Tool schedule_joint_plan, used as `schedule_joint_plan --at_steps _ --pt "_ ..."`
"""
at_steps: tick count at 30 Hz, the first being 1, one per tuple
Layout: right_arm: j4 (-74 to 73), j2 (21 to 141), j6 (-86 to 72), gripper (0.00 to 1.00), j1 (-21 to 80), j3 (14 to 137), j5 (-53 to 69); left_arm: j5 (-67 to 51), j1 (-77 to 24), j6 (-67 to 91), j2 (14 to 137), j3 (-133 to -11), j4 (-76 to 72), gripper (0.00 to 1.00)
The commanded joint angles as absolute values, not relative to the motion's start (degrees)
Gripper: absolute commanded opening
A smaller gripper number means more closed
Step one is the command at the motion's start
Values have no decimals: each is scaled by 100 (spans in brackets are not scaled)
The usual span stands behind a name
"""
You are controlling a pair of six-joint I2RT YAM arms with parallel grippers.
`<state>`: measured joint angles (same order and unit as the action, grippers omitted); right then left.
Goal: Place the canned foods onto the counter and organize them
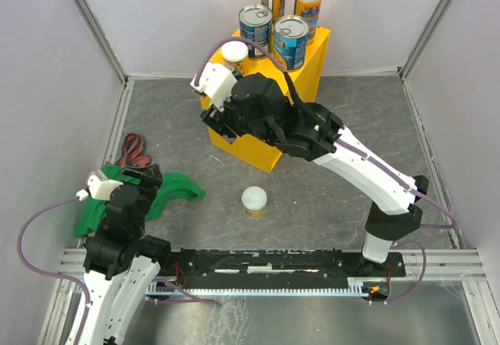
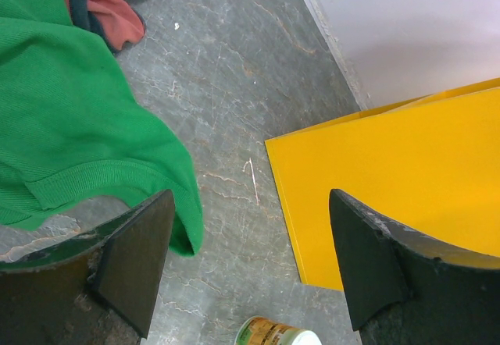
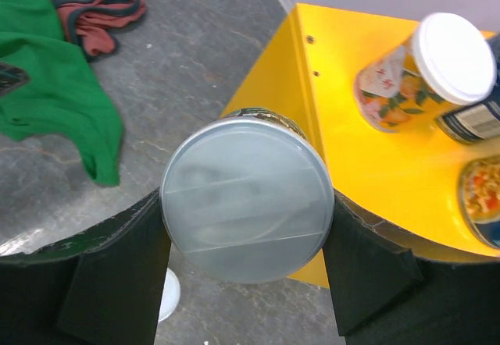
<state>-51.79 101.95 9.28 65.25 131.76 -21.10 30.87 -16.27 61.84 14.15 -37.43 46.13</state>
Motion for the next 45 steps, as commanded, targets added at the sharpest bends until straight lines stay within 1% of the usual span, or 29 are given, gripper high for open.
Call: schedule_joint_plan --at_steps 1,7,11,15,25,45 --pt "-4763 9857 1064 39 6230 13546 -2538 3032 -1646 6230 1397 -3789 4366 86" --pt "-4543 9808 962 41 5716 13535 -2623 3024 -1644 6234 1372 -3787 4393 86" --pt "-4750 10000 881 42 5439 13873 -2617 3040 -1646 6232 1375 -3797 4416 86" --pt "-4785 10022 789 43 5275 13904 -2588 3050 -1644 6229 1380 -3806 4422 86" --pt "-4955 10089 574 44 5068 13917 -2434 3007 -1644 6220 1454 -3788 4363 86" --pt "-5111 10144 234 51 4793 13730 -2162 2953 -1644 6162 1641 -3839 4181 86"
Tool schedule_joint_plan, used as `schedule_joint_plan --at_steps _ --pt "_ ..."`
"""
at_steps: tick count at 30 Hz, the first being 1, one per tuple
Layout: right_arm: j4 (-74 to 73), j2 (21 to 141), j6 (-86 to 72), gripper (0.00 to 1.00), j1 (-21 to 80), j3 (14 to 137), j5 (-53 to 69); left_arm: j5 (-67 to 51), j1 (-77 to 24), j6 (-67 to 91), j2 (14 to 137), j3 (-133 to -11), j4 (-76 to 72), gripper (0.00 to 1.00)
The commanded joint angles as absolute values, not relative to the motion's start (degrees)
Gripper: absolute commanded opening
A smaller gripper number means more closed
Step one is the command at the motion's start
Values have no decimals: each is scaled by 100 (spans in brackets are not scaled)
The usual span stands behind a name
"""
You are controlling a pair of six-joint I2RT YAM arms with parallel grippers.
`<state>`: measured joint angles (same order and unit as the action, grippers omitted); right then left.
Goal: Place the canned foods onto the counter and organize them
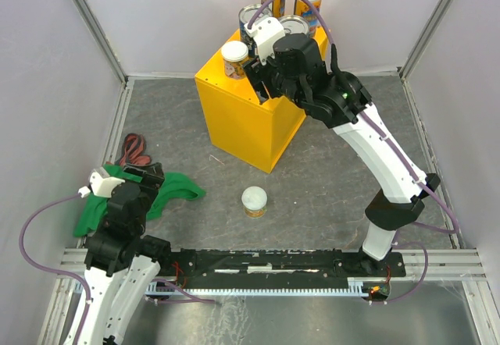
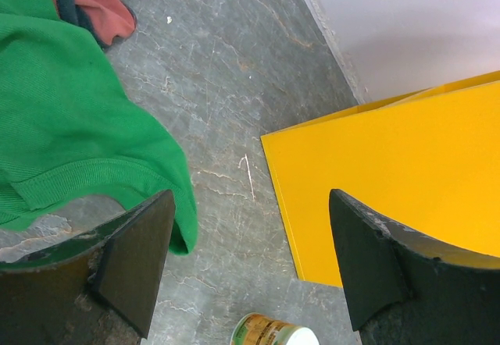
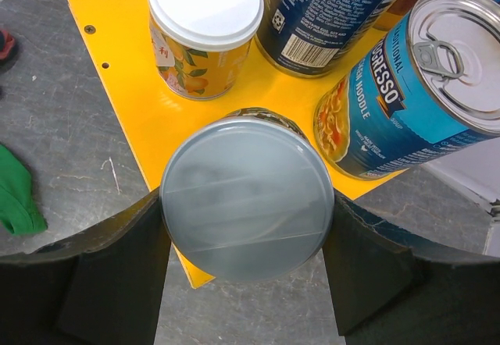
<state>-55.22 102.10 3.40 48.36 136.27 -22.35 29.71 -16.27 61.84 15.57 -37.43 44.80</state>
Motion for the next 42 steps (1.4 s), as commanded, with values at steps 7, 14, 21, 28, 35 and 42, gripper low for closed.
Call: schedule_joint_plan --at_steps 7,14,21,28,35,42 --pt "-5155 10161 169 56 4757 13696 -2074 2937 -1644 6142 1687 -3834 4122 86" --pt "-5192 10169 115 60 4746 13628 -2048 2943 -1644 6146 1662 -3807 4153 86" --pt "-5228 10173 92 65 4746 13597 -2080 2943 -1645 6155 1626 -3790 4197 86" --pt "-5221 10134 88 70 4738 13588 -2149 2942 -1646 6178 1578 -3771 4232 86" --pt "-5245 10134 79 78 4737 13532 -2162 2943 -1644 6197 1523 -3753 4267 86" --pt "-5247 10126 79 83 4737 13513 -2153 2943 -1650 6214 1485 -3762 4297 86"
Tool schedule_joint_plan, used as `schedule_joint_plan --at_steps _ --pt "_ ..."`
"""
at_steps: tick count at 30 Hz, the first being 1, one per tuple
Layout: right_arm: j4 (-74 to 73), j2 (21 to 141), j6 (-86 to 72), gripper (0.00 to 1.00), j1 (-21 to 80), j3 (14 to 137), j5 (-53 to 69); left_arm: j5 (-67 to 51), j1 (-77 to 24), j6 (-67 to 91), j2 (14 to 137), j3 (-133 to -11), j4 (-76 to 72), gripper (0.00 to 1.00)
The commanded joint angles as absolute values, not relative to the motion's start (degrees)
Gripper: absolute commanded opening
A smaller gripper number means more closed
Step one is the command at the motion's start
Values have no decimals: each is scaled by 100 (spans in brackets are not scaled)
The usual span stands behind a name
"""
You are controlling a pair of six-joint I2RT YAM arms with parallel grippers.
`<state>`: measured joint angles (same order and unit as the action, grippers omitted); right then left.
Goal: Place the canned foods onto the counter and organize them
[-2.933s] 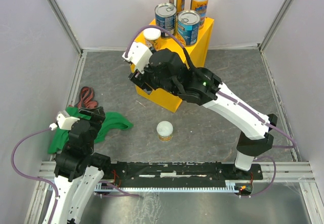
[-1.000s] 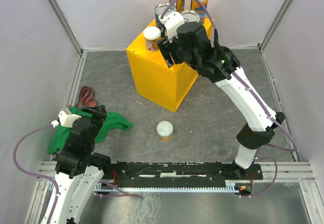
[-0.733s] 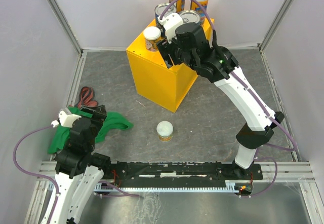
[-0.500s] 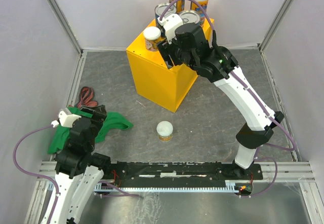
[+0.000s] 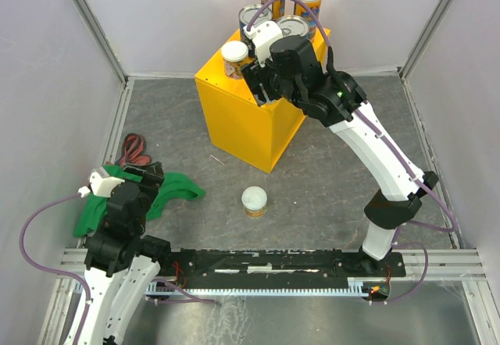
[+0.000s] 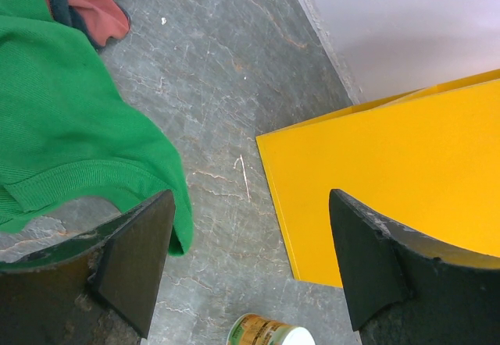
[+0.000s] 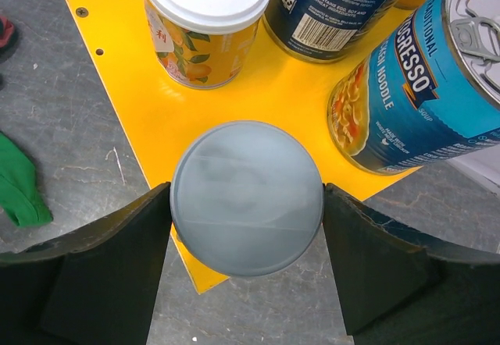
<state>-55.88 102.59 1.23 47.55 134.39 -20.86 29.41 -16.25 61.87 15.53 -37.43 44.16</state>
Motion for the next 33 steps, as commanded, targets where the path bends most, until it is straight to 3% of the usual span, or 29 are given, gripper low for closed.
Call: schedule_joint_plan --at_steps 1,20,28,33 --pt "-5247 10125 79 83 4737 13509 -2161 2938 -1644 6218 1485 -3762 4298 86" --pt "-5139 10064 -21 79 4703 13217 -2175 2972 -1644 6237 1453 -3735 4333 86" --pt "-4682 10082 -149 63 4544 12823 -1817 3013 -1644 6219 1468 -3744 4359 86" --pt "-4240 10192 -184 59 4449 12602 -1627 3031 -1645 6212 1470 -3768 4389 86"
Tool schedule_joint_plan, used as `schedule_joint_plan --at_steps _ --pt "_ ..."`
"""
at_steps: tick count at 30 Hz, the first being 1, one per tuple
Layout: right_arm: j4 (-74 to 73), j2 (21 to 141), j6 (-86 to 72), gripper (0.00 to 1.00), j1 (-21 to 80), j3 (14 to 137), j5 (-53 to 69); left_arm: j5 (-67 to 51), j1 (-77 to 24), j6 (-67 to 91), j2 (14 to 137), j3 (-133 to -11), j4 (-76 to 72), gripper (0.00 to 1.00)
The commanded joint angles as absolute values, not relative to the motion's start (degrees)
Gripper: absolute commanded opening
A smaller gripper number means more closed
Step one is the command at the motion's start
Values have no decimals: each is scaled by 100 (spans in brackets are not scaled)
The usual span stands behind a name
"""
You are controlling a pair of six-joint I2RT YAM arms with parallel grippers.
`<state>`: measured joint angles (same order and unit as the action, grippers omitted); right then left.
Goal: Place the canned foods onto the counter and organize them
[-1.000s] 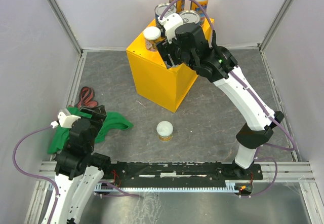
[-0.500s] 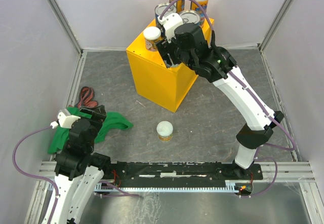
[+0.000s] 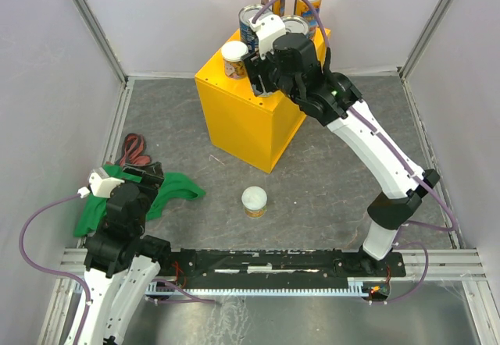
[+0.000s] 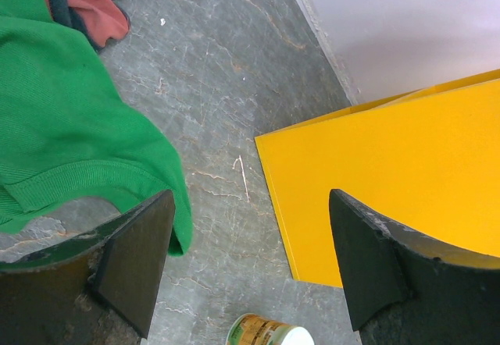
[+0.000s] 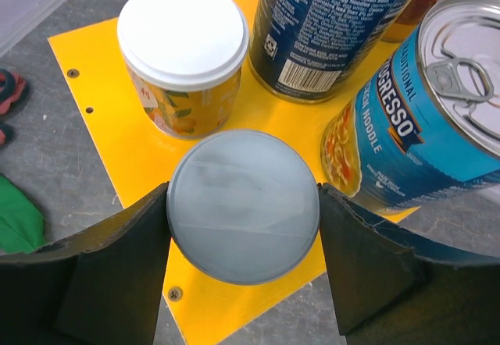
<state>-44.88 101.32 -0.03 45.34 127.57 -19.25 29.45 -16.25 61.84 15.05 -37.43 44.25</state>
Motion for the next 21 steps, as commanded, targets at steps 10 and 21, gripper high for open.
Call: schedule_joint_plan --at_steps 10,21 --pt "-4130 10739 -283 57 4421 13102 -1241 3048 -1646 6198 1545 -3788 4383 86" --pt "-4140 11023 -156 58 4421 13271 -1283 3046 -1644 6180 1667 -3797 4259 86"
